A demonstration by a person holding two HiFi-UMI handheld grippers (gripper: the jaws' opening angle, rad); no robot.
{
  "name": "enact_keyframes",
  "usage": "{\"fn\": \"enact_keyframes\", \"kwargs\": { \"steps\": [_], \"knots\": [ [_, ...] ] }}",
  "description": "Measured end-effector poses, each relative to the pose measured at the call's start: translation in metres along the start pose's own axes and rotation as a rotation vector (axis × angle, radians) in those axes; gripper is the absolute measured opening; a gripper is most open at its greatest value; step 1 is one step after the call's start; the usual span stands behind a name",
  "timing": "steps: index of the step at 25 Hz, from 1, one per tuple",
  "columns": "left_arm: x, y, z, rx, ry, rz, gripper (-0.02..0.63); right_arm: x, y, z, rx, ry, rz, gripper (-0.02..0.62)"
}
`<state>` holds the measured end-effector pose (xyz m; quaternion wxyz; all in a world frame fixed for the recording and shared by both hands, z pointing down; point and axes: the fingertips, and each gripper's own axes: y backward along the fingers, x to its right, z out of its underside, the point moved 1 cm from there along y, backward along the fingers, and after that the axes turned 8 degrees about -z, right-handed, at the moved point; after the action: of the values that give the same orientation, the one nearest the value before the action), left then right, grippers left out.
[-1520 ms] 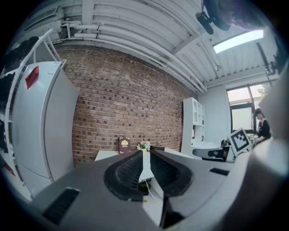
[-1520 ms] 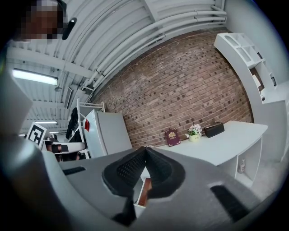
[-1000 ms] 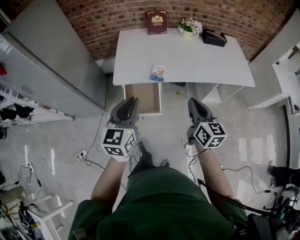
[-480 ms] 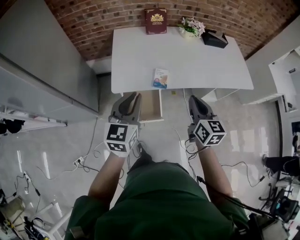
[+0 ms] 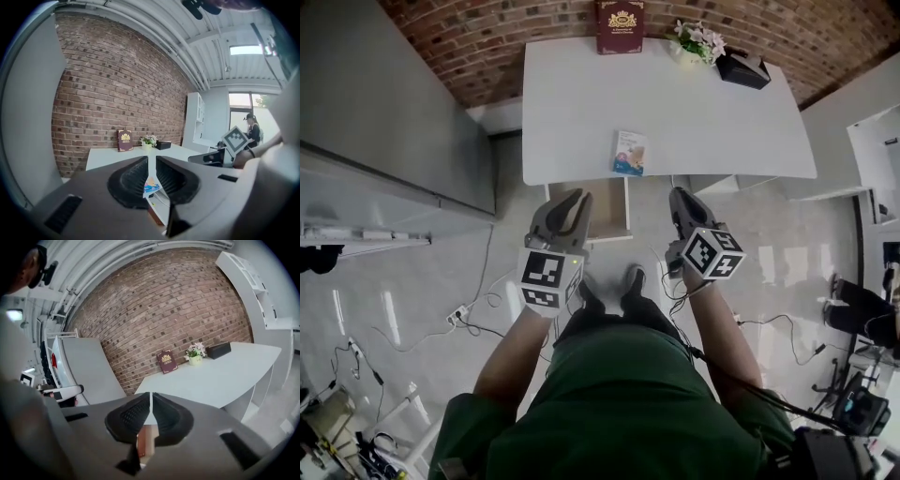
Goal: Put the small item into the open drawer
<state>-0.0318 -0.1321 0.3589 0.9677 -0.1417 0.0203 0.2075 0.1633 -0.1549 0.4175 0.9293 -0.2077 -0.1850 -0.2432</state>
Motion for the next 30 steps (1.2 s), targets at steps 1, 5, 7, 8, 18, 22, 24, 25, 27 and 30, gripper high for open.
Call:
{"fn": "enact_keyframes", "kwargs": {
  "steps": [1,5,7,8,18,22,24,25,27,30],
  "knots": [
    [0.001,-0.003,0.003,-0.011,-0.007,-0.004,0.046,0.006,-0.007,0.006,-0.009,-0.029,-0.010,0.025],
    [0.004,-0.012,0.017,-0.052,-0.024,-0.037,0.047,0.028,-0.034,0.033,-0.048,-0.158,-0.047,0.054],
    [0.009,-0.016,0.023,-0.072,-0.022,-0.055,0.046,0.038,-0.045,0.046,-0.077,-0.208,-0.064,0.071],
    [0.011,-0.018,0.026,-0.082,-0.023,-0.063,0.048,0.042,-0.050,0.052,-0.091,-0.228,-0.073,0.075],
    [0.013,-0.031,0.046,-0.156,0.032,-0.126,0.048,0.074,-0.095,0.100,-0.164,-0.441,-0.116,0.138],
    [0.009,-0.027,0.055,-0.183,0.034,-0.155,0.048,0.092,-0.114,0.122,-0.137,-0.609,-0.105,0.220],
    [0.003,-0.022,0.060,-0.196,0.033,-0.178,0.046,0.100,-0.123,0.131,-0.107,-0.693,-0.101,0.261],
    [0.000,-0.019,0.063,-0.202,0.034,-0.189,0.046,0.104,-0.127,0.135,-0.093,-0.728,-0.098,0.273],
    [-0.005,-0.014,0.067,-0.218,0.046,-0.207,0.046,0.109,-0.135,0.144,-0.076,-0.787,-0.089,0.282],
    [-0.014,-0.006,0.072,-0.227,0.049,-0.241,0.047,0.118,-0.147,0.156,-0.057,-0.864,-0.061,0.285]
  ]
}}
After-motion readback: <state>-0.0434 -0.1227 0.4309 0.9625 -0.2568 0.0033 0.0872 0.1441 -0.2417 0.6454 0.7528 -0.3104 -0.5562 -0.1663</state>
